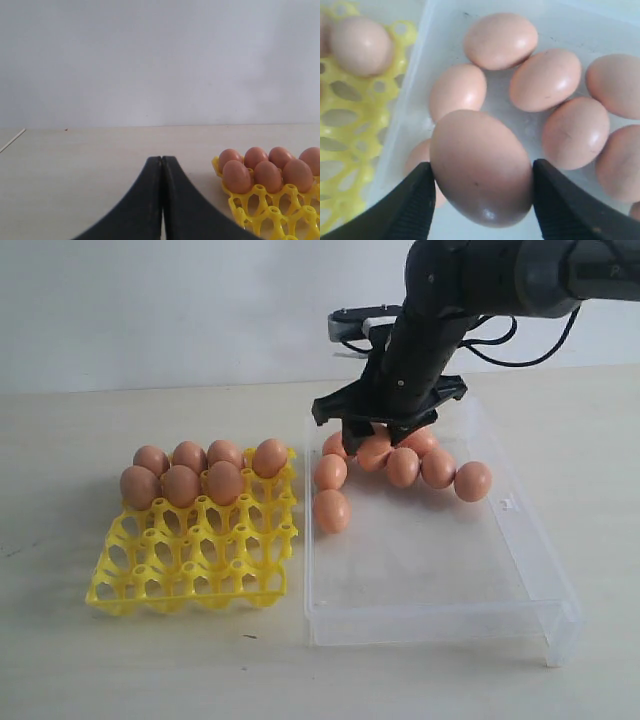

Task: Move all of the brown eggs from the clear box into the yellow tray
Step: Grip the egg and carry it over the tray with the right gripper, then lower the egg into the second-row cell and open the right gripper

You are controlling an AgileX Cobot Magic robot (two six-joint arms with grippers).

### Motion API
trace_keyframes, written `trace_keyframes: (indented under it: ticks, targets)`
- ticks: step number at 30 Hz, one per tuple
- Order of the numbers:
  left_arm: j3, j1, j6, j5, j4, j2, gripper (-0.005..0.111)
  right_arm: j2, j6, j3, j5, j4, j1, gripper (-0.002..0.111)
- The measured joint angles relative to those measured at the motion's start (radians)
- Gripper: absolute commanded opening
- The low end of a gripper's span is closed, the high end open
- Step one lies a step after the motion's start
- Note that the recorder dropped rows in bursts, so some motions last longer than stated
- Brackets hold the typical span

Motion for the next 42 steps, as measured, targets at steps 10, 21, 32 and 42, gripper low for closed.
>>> trace_keyframes:
  ticks: [10, 21, 32, 42]
  targets:
    - [0.000, 0.000, 0.000, 0.000, 0.000, 0.000, 0.000, -0.045, -0.328, 0.000, 0.068, 0.532, 0.000, 0.000]
    - [0.000, 0.000, 0.000, 0.000, 0.000, 0.000, 0.000, 0.058, -0.345, 0.000, 0.026, 0.767, 0.004, 0.000]
    - [0.000, 0.000, 0.000, 0.000, 0.000, 0.000, 0.000, 0.118, -0.294, 0.000, -0.087, 0.810, 0.017, 0.012]
    - [0.000, 0.000, 0.000, 0.000, 0.000, 0.000, 0.000, 0.118, -0.129, 0.000, -0.083, 0.670, 0.017, 0.016]
